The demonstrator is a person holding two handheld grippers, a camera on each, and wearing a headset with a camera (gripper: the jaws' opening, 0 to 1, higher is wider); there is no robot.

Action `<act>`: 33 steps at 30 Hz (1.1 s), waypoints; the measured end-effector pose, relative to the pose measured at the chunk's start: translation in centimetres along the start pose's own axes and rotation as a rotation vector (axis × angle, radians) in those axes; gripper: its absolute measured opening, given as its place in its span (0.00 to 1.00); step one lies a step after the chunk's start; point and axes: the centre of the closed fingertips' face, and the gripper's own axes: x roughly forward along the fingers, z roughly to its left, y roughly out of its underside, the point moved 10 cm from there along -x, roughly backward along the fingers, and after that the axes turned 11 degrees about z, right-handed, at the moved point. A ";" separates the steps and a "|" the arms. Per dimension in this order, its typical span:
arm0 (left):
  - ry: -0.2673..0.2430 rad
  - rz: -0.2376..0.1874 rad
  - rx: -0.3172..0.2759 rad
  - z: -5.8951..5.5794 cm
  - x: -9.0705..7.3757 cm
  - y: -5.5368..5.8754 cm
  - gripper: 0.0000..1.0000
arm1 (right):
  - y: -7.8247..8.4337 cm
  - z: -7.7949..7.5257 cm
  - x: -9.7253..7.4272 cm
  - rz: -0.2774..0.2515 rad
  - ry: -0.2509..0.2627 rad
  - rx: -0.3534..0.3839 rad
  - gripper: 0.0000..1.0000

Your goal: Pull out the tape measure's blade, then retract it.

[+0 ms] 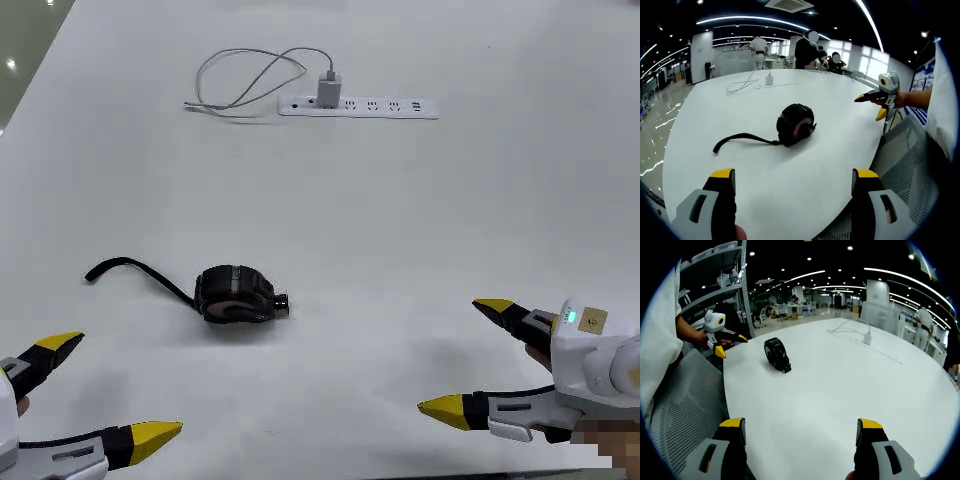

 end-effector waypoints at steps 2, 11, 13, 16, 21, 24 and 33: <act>-0.001 0.000 -0.001 0.1 -0.1 0.1 0.95 | 0.2 0.0 -0.1 0.001 0.005 0.001 0.93; -0.012 0.004 -0.003 0.4 -0.4 0.6 0.99 | 1.3 0.5 -0.5 0.016 0.009 0.015 0.99; -0.010 0.004 -0.001 0.4 -0.5 0.7 0.99 | 1.5 0.6 -0.6 0.018 0.009 0.020 0.99; -0.012 0.012 0.020 0.2 -0.5 0.7 0.99 | 1.9 0.6 -0.7 0.022 0.008 0.029 0.99; -0.004 0.015 0.027 0.1 -0.5 0.8 0.99 | 2.3 0.7 -0.8 0.026 0.012 0.039 0.99; -0.002 0.013 0.035 0.0 -0.5 0.7 0.99 | 2.5 0.8 -0.8 0.027 0.011 0.045 0.99; 0.005 0.013 0.043 -0.1 -0.5 0.5 0.99 | 2.5 0.9 -0.8 0.028 0.010 0.044 0.99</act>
